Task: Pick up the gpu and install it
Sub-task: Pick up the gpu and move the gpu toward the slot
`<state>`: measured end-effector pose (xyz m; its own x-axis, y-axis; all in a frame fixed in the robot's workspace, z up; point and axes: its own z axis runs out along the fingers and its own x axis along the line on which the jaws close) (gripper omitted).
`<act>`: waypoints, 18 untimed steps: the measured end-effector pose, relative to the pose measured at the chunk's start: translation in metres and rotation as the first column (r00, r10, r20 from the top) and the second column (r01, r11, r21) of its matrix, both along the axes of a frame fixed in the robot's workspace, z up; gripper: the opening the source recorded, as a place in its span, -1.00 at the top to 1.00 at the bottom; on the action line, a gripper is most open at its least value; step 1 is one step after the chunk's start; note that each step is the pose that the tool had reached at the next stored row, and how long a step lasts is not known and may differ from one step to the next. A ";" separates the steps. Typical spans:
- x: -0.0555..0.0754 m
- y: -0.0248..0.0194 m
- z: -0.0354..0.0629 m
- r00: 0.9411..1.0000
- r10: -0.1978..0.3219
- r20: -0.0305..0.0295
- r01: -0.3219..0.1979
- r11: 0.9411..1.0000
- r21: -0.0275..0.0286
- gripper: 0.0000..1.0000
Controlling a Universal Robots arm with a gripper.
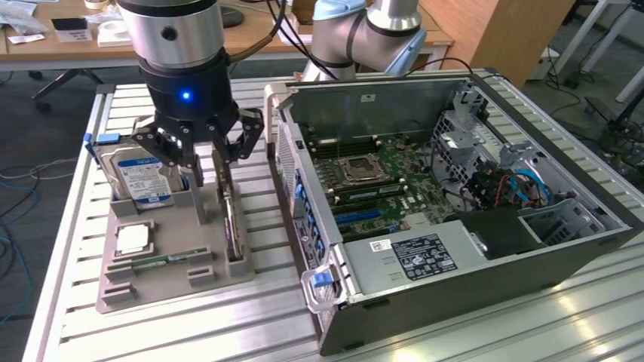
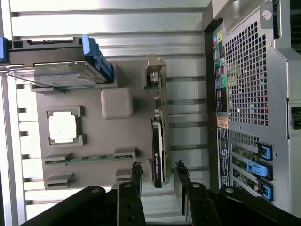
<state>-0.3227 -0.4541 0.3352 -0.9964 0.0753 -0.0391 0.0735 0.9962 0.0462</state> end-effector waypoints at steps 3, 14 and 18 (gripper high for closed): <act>0.000 0.0000 0.0000 1.000 0.000 0.000 0.000 1.000 0.000 0.17; 0.000 0.0000 -0.0098 1.000 0.000 0.000 0.000 1.000 0.000 0.17; 0.000 0.0000 -0.0147 1.000 0.000 0.000 0.000 1.000 0.000 0.17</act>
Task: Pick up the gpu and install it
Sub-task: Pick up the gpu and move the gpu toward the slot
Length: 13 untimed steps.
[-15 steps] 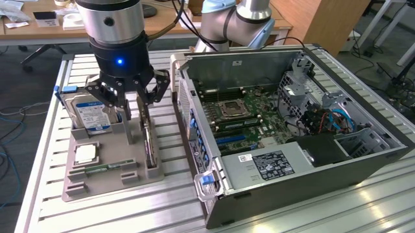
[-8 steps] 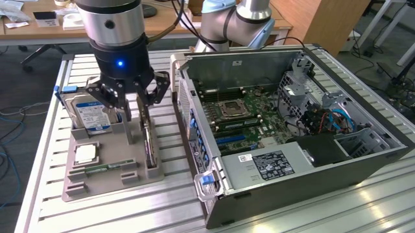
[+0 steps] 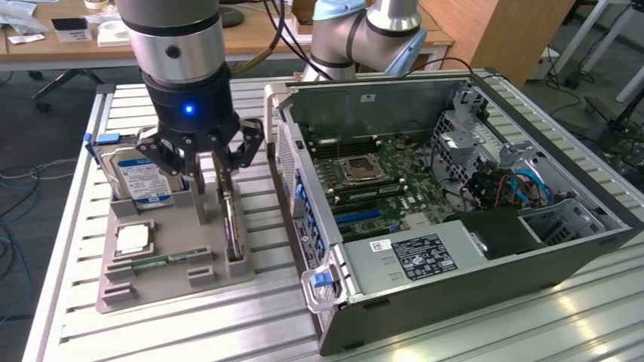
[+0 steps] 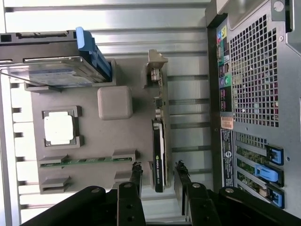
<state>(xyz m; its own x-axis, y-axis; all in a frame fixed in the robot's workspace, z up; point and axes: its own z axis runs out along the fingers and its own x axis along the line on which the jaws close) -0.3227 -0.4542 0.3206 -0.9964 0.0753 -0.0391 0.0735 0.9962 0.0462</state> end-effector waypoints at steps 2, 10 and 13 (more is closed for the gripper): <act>0.000 0.0000 -0.0006 1.000 0.000 0.000 0.000 1.000 0.000 0.17; 0.000 0.0000 -0.0009 1.000 0.000 0.000 0.000 1.000 0.000 0.17; 0.000 0.0000 -0.0010 1.000 0.000 0.000 0.000 1.000 0.000 0.17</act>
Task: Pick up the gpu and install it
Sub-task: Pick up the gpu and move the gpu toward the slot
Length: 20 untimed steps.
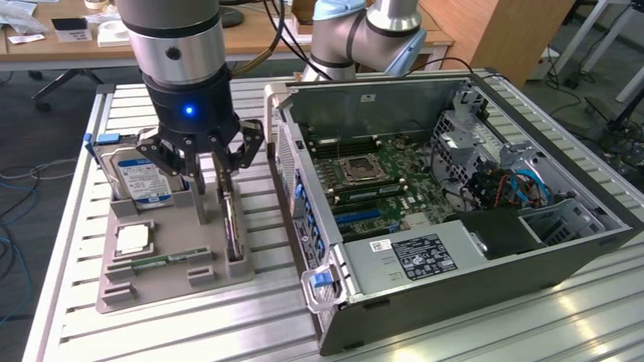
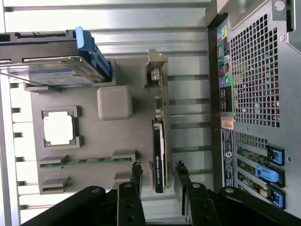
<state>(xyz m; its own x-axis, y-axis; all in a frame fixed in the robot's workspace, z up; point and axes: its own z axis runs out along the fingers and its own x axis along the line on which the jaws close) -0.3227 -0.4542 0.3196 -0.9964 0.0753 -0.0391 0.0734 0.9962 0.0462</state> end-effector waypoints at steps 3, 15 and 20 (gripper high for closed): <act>0.000 0.0000 -0.0024 1.000 0.000 0.000 0.000 1.000 0.000 0.17; 0.000 0.0001 -0.0123 1.000 0.000 0.000 0.000 1.000 0.000 0.17; 0.001 0.0000 -0.0129 1.000 0.000 0.000 0.000 1.000 0.000 0.17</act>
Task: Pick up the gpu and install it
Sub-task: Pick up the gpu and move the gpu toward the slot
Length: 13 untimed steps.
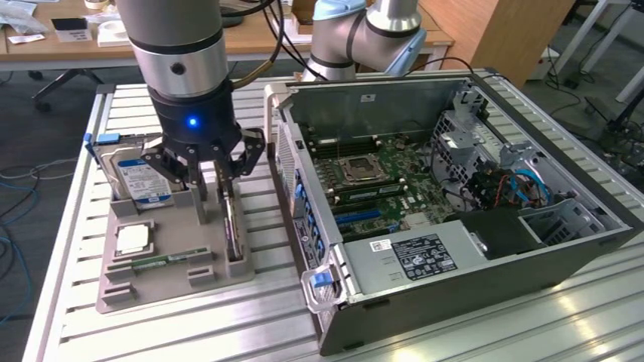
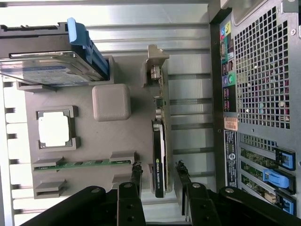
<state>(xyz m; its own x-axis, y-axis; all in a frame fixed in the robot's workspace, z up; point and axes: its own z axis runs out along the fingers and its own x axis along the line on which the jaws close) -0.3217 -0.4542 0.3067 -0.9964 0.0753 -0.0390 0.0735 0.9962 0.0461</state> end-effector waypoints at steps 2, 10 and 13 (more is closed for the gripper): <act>0.000 0.0000 -0.0001 1.000 0.000 0.000 0.000 1.000 0.000 0.17; 0.000 0.0000 -0.0001 1.000 0.000 0.000 0.000 1.000 0.000 0.17; 0.000 0.0000 -0.0028 1.000 0.000 0.000 0.000 1.000 0.000 0.17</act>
